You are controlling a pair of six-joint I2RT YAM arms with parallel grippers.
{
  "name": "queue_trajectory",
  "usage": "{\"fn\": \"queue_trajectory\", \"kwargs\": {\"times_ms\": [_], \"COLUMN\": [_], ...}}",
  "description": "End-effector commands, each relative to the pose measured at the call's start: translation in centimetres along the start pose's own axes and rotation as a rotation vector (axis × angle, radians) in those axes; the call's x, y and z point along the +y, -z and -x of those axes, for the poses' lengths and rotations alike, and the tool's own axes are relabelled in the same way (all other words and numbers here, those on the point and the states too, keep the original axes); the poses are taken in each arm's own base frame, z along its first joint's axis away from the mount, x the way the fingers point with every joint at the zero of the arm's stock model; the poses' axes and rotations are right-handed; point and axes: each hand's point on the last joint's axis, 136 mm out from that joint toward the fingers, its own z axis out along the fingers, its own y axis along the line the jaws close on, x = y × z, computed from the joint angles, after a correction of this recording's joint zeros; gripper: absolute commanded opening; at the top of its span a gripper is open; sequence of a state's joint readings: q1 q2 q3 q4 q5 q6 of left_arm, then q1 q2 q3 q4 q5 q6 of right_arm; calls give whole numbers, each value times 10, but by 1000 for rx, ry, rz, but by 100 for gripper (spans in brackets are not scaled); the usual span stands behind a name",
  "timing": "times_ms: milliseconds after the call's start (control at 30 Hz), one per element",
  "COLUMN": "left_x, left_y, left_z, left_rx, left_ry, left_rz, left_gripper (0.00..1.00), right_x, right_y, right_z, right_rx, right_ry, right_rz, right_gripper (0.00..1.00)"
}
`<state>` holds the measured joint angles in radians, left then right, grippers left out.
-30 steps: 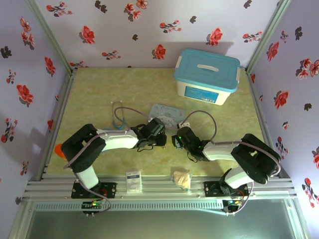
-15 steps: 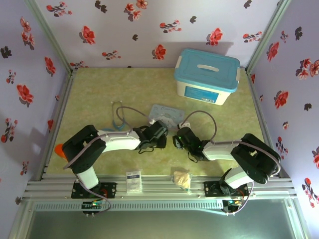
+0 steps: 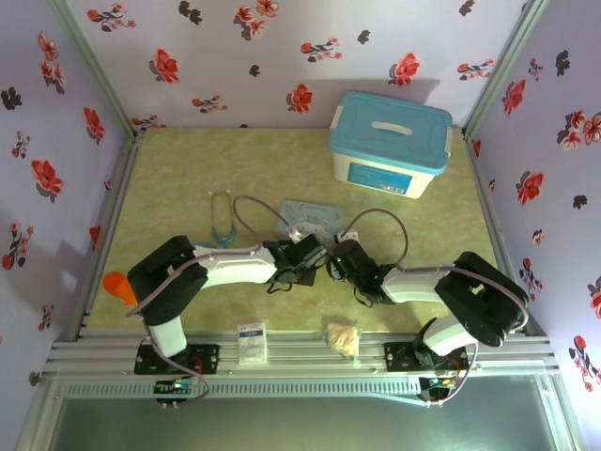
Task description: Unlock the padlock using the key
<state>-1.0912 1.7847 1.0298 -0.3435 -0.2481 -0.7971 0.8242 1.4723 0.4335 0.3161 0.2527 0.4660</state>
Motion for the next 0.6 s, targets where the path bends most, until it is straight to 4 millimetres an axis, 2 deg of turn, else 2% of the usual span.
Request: {"fn": "queue_trajectory", "kwargs": {"times_ms": [0, 233, 433, 567], "left_x": [18, 11, -3, -5], "left_y": [1, 6, 16, 17], "left_z": [-17, -16, -9, -6], "left_rx": [45, 21, -32, -44], "left_ry": [-103, -122, -169, -205], "left_rz": [143, 153, 157, 198], "left_gripper": [20, 27, 29, 28], "right_x": [-7, -8, -7, -8], "right_y": [-3, -5, -7, -7], "right_z": [2, -2, -2, -4], "right_rx": [-12, -5, -7, -5], "right_ry": [-21, -28, -35, -37], "right_rz": [-36, -40, -36, -37], "right_gripper": [36, 36, 36, 35]}}
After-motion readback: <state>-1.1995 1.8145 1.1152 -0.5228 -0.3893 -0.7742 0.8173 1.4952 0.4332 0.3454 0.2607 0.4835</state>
